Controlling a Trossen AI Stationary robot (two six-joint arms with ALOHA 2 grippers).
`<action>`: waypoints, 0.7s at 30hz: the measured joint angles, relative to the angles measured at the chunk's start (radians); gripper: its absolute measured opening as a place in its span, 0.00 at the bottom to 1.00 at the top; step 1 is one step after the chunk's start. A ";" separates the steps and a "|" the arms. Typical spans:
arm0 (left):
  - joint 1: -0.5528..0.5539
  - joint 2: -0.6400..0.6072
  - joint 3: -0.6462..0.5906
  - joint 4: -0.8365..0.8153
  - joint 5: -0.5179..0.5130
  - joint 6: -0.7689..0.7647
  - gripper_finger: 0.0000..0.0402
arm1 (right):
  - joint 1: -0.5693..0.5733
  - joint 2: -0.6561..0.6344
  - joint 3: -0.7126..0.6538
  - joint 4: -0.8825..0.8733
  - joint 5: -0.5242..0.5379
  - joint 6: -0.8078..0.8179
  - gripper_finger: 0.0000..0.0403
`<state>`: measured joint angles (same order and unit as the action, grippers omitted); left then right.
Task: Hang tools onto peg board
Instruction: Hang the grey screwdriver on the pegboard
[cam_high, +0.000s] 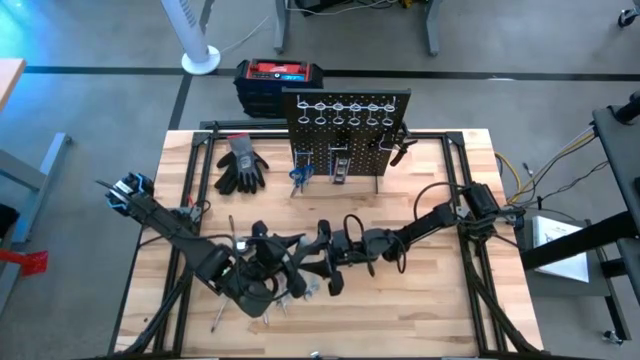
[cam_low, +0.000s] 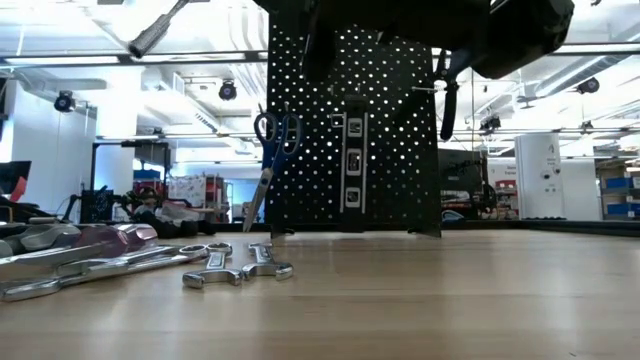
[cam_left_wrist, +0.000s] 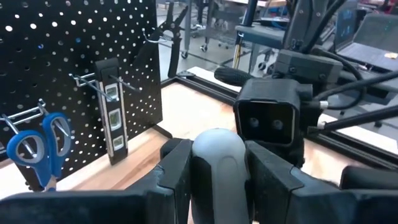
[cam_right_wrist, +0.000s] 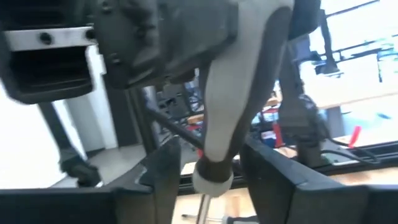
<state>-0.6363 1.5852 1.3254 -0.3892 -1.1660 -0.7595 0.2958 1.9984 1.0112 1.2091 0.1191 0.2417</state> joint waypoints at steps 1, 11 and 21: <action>0.004 0.000 -0.003 0.009 0.000 0.000 0.28 | 0.000 0.000 0.003 0.000 0.018 0.000 0.34; 0.005 0.001 -0.004 0.013 0.005 0.020 0.28 | 0.001 0.000 0.009 -0.012 0.035 -0.026 0.15; -0.036 -0.065 0.231 -0.569 0.012 -0.102 0.67 | 0.031 0.002 0.003 -0.210 0.265 0.022 0.15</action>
<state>-0.6721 1.5206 1.5562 -0.9585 -1.1540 -0.8614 0.3269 2.0003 1.0142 0.9992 0.3838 0.2632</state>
